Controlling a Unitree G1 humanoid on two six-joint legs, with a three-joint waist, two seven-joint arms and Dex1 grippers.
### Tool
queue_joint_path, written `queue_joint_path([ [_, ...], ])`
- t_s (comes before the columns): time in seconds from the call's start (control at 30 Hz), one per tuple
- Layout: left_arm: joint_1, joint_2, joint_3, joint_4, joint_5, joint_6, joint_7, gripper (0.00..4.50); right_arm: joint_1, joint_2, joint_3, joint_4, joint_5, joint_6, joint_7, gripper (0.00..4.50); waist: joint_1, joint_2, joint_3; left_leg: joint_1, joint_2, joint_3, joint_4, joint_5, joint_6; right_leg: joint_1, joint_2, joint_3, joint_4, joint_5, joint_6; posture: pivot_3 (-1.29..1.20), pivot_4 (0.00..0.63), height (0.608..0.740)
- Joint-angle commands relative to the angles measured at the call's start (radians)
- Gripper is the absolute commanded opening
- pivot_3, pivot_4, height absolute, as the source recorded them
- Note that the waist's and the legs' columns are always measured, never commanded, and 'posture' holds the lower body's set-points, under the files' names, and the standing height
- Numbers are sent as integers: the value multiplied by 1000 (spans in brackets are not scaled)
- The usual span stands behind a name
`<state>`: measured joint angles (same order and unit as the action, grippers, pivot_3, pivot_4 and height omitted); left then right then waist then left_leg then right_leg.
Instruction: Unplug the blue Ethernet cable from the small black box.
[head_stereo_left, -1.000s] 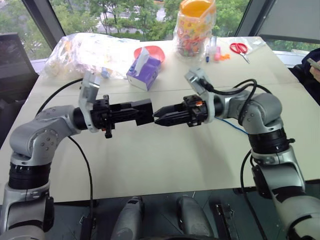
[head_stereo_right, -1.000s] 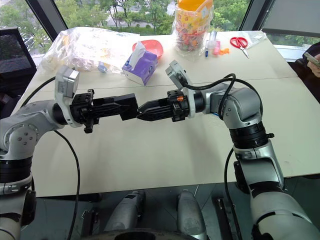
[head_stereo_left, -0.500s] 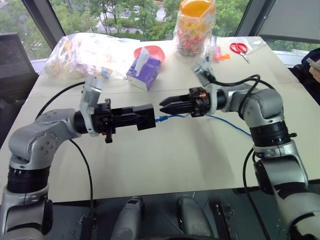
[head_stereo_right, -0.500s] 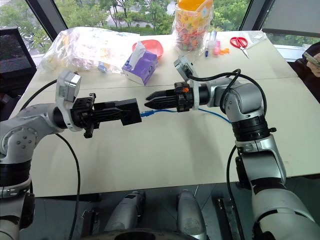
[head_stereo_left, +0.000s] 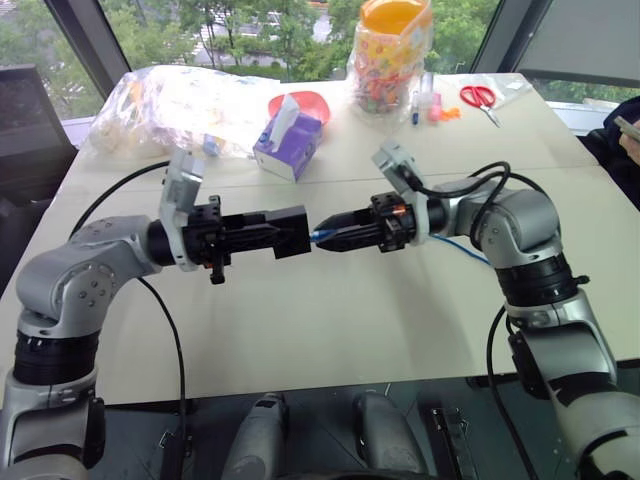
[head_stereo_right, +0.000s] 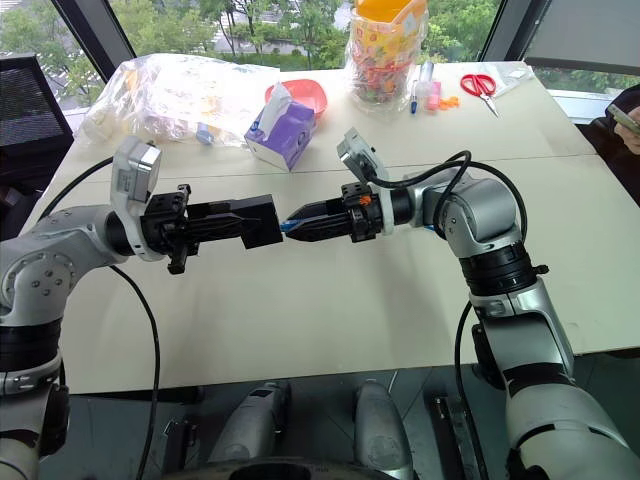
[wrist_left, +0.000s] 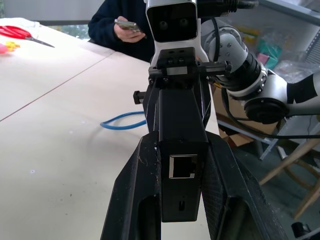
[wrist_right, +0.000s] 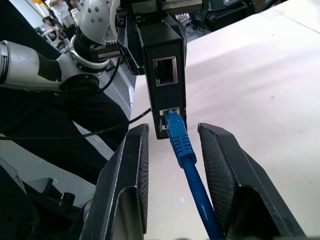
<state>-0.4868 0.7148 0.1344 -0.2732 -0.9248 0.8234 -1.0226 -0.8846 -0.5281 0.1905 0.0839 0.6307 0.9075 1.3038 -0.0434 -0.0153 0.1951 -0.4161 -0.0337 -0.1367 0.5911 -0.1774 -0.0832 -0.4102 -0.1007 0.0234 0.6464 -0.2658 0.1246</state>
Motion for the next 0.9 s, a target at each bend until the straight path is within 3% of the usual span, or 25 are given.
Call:
queue_joint_path([
  [0.03, -24, 8, 19, -6, -6, -10, -6, 484, -6, 12, -10, -38, 16, -4, 0, 1585, 0, 0, 0, 0, 0, 0, 0, 0, 0, 0, 0, 0, 0, 0, 0, 0, 150, 726],
  [0.57, -16, 6, 16, -16, -6, -11, -3, 484, -6, 28, -18, -37, 16, -2, -13, 1585, 0, 0, 0, 0, 0, 0, 0, 0, 0, 0, 0, 0, 0, 0, 0, 0, 150, 726],
  [0.63, -15, 6, 16, -17, -6, -11, -3, 484, -6, 27, -18, -38, 16, -3, -12, 1041, 0, 0, 0, 0, 0, 0, 0, 0, 0, 0, 0, 0, 0, 0, 0, 0, 150, 726],
  [0.7, -14, 7, 16, -17, -6, -11, -5, 484, -6, 25, -17, -37, 14, -4, -11, 197, 0, 0, 0, 0, 0, 0, 0, 0, 0, 0, 0, 0, 0, 0, 0, 0, 150, 726],
  [0.73, -14, 7, 15, -17, -6, -10, -5, 484, -6, 25, -17, -36, 14, -4, -10, 25, 0, 0, 0, 0, 0, 0, 0, 0, 0, 0, 0, 0, 0, 0, 0, 0, 150, 726],
  [0.9, -12, 12, 19, -17, -8, -9, -10, 484, -7, 19, -16, -32, 11, -7, -1, 25, 0, 0, 0, 0, 0, 0, 0, 0, 0, 0, 0, 0, 0, 0, 0, 0, 150, 726],
])
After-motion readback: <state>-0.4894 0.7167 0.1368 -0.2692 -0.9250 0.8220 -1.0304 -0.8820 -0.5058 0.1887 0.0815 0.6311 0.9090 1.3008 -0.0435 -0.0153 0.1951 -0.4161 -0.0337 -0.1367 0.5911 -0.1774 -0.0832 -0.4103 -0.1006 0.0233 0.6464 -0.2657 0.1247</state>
